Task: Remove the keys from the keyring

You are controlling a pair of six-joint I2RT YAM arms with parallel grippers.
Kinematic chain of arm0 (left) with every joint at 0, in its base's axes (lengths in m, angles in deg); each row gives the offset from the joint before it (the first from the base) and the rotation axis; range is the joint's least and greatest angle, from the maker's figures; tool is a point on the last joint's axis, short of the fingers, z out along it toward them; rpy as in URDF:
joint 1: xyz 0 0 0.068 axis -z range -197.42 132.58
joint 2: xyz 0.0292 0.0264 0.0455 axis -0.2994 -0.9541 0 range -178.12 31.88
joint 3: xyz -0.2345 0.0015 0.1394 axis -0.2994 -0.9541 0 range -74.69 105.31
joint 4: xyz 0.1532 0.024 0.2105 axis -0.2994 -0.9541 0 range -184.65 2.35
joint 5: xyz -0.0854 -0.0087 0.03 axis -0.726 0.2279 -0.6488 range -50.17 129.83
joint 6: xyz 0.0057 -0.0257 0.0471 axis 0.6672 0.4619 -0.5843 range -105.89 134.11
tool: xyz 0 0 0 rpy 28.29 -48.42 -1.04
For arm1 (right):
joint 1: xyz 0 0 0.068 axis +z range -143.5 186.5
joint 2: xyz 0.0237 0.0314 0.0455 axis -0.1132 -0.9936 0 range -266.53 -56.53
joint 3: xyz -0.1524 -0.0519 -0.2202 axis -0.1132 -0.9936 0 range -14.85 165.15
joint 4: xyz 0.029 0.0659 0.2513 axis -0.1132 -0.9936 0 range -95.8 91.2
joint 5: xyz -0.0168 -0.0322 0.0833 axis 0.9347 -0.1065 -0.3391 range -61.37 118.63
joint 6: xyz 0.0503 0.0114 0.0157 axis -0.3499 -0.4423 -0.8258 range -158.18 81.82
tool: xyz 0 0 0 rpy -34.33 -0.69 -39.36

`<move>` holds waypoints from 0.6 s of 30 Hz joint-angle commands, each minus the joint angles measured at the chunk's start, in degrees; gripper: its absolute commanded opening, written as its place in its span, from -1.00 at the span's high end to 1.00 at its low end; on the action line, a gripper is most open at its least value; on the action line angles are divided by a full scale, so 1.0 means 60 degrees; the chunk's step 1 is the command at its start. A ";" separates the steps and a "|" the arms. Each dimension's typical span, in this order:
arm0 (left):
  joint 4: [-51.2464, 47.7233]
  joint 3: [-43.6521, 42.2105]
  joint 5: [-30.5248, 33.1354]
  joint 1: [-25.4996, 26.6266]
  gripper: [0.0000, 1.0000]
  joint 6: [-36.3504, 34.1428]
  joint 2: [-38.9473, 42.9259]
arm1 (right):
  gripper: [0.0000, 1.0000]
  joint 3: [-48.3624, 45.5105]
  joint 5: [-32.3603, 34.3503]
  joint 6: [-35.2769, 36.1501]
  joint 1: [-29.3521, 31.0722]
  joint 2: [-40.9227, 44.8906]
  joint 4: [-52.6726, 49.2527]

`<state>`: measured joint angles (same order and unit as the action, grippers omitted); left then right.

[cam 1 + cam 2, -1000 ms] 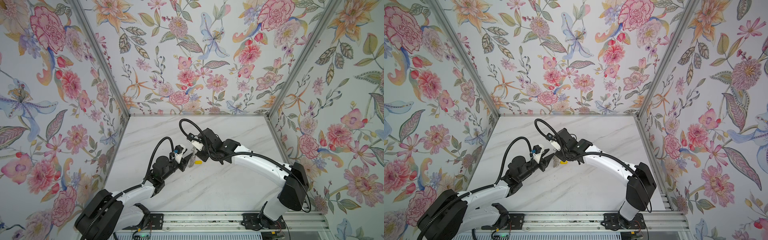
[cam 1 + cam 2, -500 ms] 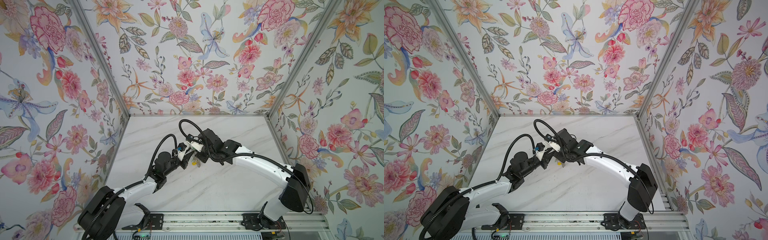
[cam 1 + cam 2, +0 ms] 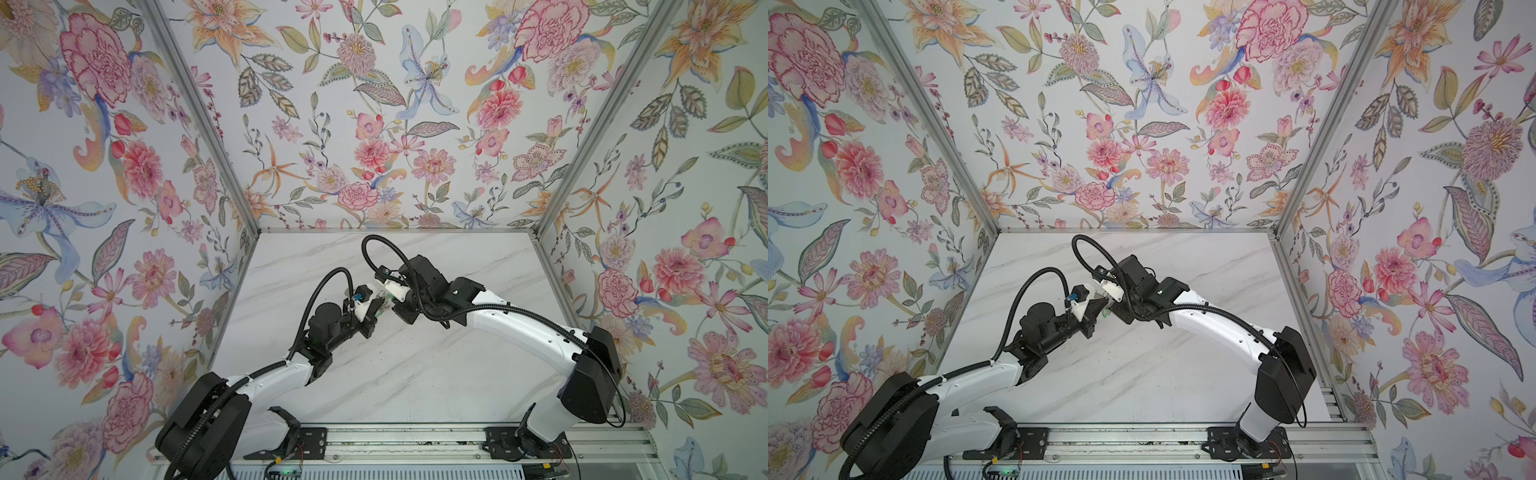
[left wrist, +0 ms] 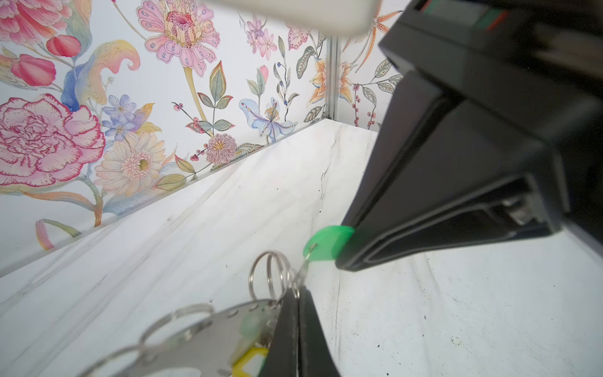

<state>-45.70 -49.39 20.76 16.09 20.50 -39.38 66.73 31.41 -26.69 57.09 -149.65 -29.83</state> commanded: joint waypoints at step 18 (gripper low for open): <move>0.0140 -0.0034 0.0061 -0.0035 1.00 0.0223 0.0290 | 0.97 -0.0234 -0.2056 -0.1451 -0.1162 -0.0657 -0.0093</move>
<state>-47.55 -49.41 20.74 16.09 20.98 -39.36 66.03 21.45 -34.01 49.85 -152.36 -30.04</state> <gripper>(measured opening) 0.050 0.051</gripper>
